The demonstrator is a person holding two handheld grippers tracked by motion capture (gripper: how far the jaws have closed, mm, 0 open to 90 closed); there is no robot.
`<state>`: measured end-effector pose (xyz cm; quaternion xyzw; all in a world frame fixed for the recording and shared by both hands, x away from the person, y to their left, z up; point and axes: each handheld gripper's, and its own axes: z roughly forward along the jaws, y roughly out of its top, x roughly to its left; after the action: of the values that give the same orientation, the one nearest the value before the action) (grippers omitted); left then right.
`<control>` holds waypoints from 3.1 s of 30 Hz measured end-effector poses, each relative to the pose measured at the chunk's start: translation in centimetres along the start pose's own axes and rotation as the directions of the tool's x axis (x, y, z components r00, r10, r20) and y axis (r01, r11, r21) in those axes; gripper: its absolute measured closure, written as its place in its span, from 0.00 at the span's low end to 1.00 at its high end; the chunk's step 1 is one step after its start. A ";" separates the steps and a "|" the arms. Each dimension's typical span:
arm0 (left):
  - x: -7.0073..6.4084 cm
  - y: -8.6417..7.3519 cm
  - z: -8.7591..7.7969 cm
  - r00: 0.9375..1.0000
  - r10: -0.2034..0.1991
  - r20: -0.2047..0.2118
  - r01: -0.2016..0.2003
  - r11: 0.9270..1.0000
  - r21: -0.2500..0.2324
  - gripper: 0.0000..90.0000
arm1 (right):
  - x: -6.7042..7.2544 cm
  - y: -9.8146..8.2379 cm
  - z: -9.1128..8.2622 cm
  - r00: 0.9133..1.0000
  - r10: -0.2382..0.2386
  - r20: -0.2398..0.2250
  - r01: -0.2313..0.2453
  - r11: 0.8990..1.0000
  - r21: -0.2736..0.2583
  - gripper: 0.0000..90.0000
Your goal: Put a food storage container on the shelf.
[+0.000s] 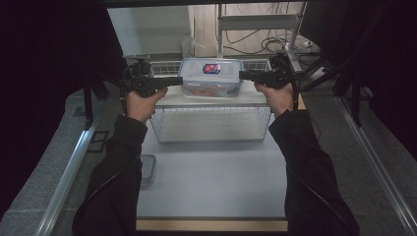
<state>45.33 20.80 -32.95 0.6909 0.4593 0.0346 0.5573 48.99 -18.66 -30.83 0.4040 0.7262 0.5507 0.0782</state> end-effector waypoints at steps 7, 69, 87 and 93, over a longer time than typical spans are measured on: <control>-1.4 -1.2 -0.9 0.995 0.095 -0.006 -0.096 0.995 -0.019 0.43 | 2.7 -1.3 -2.1 0.990 -0.136 0.028 0.135 0.991 0.017 0.94; -8.4 -23.1 -0.4 0.889 0.454 -0.056 -0.438 0.880 0.183 0.05 | 6.7 -17.8 -3.5 0.941 -0.338 0.015 0.332 0.932 0.146 0.13; -7.9 -26.8 0.4 0.878 0.469 -0.095 -0.435 0.865 0.250 0.04 | 5.8 -25.5 -3.8 0.943 -0.333 0.022 0.316 0.911 0.267 0.05; -7.8 -26.5 0.3 0.888 0.448 -0.103 -0.414 0.877 0.243 0.04 | 5.3 -25.7 -3.9 0.951 -0.308 0.026 0.291 0.919 0.267 0.05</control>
<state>25.17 14.22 -50.71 0.8269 0.3366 0.1624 0.4201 30.43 -19.72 -49.76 0.3131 0.8423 0.4182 0.1323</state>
